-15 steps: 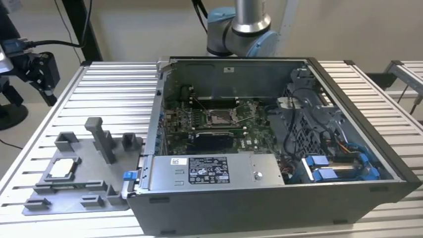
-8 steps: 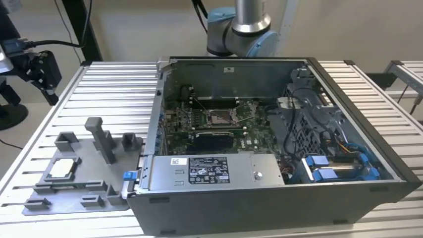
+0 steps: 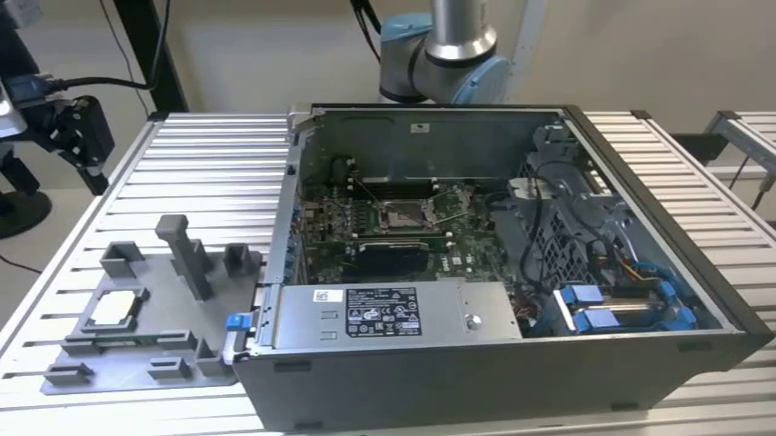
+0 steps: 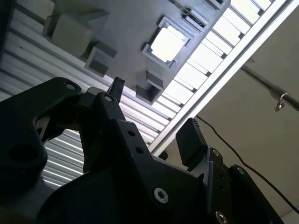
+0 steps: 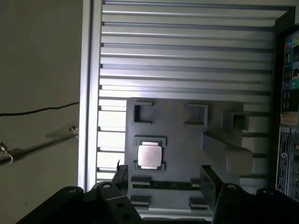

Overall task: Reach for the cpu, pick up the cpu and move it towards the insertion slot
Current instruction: 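Pick up the cpu and move it towards the insertion slot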

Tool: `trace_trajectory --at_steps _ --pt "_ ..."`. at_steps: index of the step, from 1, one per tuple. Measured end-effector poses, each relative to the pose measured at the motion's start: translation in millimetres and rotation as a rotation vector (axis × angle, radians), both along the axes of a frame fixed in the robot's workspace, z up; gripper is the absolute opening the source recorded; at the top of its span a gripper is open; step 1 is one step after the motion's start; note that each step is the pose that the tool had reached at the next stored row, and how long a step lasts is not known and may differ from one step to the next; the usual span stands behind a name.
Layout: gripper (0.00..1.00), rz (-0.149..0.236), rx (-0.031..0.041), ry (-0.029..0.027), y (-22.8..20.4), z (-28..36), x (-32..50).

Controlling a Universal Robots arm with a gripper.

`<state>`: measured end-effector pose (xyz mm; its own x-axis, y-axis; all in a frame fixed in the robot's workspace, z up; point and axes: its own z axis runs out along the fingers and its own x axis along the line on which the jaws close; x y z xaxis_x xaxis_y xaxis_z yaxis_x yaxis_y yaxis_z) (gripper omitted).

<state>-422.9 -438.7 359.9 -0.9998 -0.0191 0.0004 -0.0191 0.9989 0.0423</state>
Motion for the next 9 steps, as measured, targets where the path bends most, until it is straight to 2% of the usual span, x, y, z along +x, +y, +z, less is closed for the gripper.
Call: trace_trajectory --at_steps 9 --pt "1.00 0.000 0.0000 0.0001 0.0 -15.2 -0.7"
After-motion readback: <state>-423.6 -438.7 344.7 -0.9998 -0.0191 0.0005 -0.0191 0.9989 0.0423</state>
